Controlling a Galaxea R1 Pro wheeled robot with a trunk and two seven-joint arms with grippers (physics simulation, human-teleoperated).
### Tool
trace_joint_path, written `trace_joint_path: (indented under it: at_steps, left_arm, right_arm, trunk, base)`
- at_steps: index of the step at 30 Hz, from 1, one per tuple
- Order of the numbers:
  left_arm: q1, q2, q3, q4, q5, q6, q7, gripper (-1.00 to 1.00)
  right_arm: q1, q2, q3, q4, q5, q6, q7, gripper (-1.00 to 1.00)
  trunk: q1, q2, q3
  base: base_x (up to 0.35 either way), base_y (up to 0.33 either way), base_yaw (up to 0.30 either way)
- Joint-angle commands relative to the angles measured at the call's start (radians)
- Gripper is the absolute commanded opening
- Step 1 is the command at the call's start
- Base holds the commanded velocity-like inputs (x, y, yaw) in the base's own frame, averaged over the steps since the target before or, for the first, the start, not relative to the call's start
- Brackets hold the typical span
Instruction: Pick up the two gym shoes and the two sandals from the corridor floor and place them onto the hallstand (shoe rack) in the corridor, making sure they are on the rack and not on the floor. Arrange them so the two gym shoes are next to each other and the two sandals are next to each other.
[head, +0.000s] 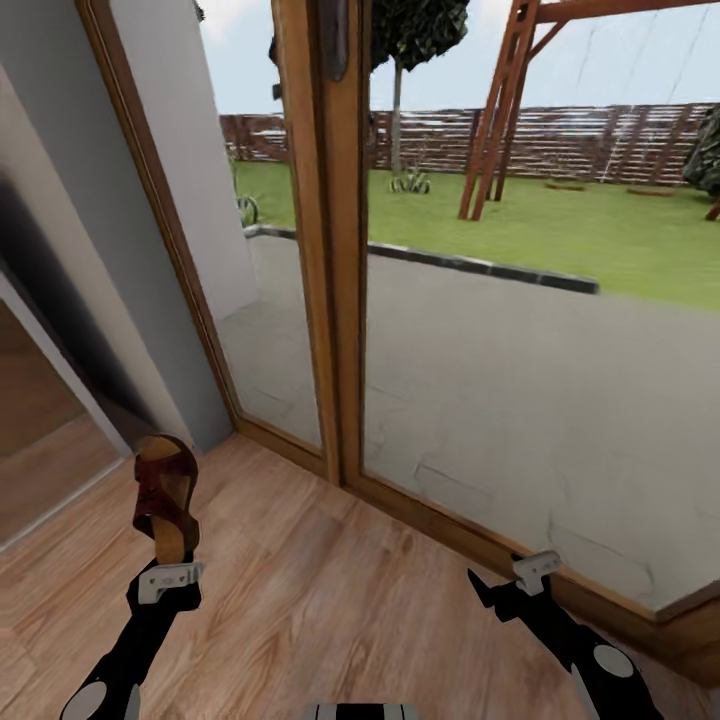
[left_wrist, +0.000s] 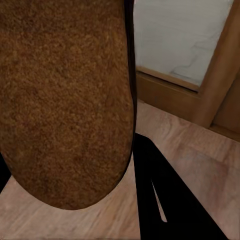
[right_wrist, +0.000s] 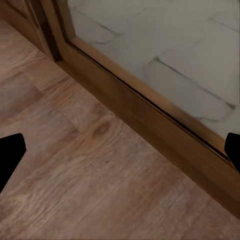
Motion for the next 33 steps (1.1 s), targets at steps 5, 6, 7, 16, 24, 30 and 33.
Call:
trace_joint_path:
  at_steps: [5,6,7,16,24,30,33]
  left_arm:
    - [-0.001,-0.001,0.004,-0.001,-0.013,-0.006,-0.007,-1.00]
    - [-0.001,-0.001,0.004,-0.002,-0.013,-0.006,-0.007,-1.00]
    - [-0.001,-0.002,0.005,-0.002,-0.013,-0.006,-0.007,-1.00]
    - [-0.002,-0.001,0.004,-0.002,-0.008,-0.007,-0.007,-1.00]
    - [-0.001,-0.002,0.003,-0.002,-0.008,-0.007,-0.007,-1.00]
    - [-0.001,-0.001,0.003,-0.003,-0.008,-0.007,-0.007,-1.00]
    - [-0.001,-0.002,0.003,-0.002,-0.008,-0.007,-0.007,-1.00]
  right_arm:
    - [0.000,0.000,-0.003,-0.003,0.010,0.002,0.006,1.00]
    - [0.000,0.000,-0.003,-0.003,0.010,0.002,0.006,1.00]
    - [0.000,0.000,-0.003,-0.003,0.010,0.002,0.006,1.00]
    - [0.000,0.000,-0.003,-0.003,0.010,0.001,0.006,1.00]
    - [0.000,0.000,-0.003,-0.003,0.010,0.000,0.006,1.00]
    - [0.000,0.000,-0.003,-0.003,0.010,0.000,0.006,1.00]
    - [0.000,0.000,-0.003,-0.003,0.010,0.000,0.006,1.00]
  trunk:
    - [0.000,0.000,-0.001]
    - [0.000,0.000,-0.001]
    - [0.000,0.000,-0.001]
    - [0.000,0.000,-0.001]
    - [0.000,0.000,-0.001]
    - [0.000,0.000,-0.001]
    - [0.000,0.000,-0.001]
  base:
    - [0.034,0.000,0.278]
    - [0.122,0.000,0.278]
    - [0.173,0.000,0.278]
    - [0.108,0.000,0.278]
    - [0.117,-0.025,0.278]
    - [0.135,-0.053,0.279]
    - [0.016,-0.007,0.279]
